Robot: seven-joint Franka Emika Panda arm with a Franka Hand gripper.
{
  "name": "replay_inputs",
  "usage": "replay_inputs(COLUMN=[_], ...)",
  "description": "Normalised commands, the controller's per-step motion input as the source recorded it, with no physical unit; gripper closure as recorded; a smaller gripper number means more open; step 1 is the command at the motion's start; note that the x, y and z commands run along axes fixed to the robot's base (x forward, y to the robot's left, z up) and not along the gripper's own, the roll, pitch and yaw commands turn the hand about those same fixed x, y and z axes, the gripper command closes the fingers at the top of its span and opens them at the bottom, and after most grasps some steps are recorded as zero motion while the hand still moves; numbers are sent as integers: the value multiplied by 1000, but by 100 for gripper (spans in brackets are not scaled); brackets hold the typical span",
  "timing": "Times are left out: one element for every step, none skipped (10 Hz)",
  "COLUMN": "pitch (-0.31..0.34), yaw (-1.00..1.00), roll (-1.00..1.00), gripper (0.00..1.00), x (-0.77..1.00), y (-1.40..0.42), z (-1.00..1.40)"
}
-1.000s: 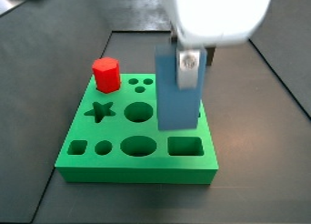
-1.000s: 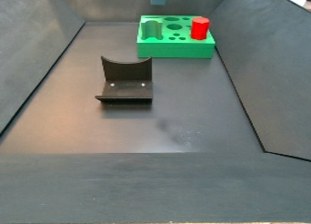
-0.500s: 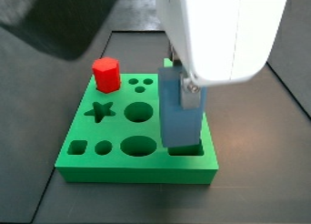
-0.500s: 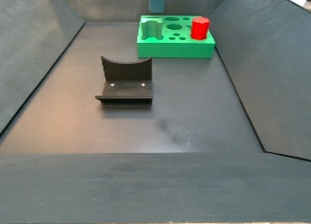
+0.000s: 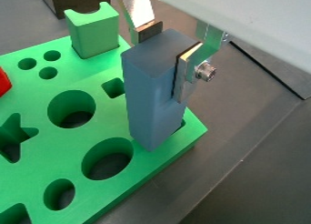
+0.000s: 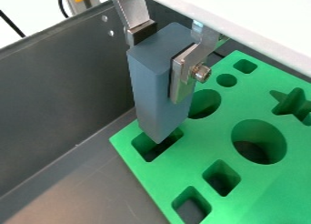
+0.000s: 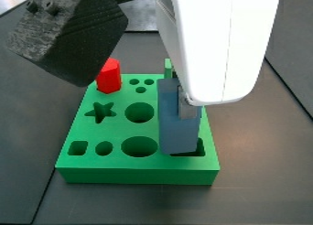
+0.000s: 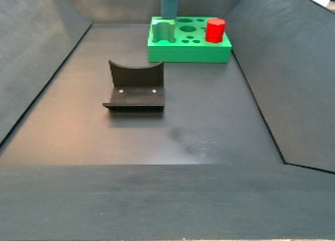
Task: Pick up the rectangle object. Move up. Move to above the board. Insert the rectangle object.
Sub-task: Insert the rectangle object.
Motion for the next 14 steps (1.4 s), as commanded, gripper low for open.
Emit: replay_inputs(pitch=[0,0,0,0,0,0,0,0,0,0,0,0,0,0], yaw=[0,0,0,0,-9,-29,-43,-57,-34,-23,-17,-34,-40,-46], roll=[0,0,0,0,46,89,69,24,16,0,11,17,21,51], gripper=[100,100,100,100,100,100,100,100,100,100,100,100,100,100], x=[386,409,326,266,0,0,-74,-46,0,0,0,0,0,-60], y=[-83,-74,-3,0,3,0,0,40,94,91,114,109,83,77], z=[-57,-60,-134,-129,-123,-117,-94,-43,-6,0,0,-3,-46,-100])
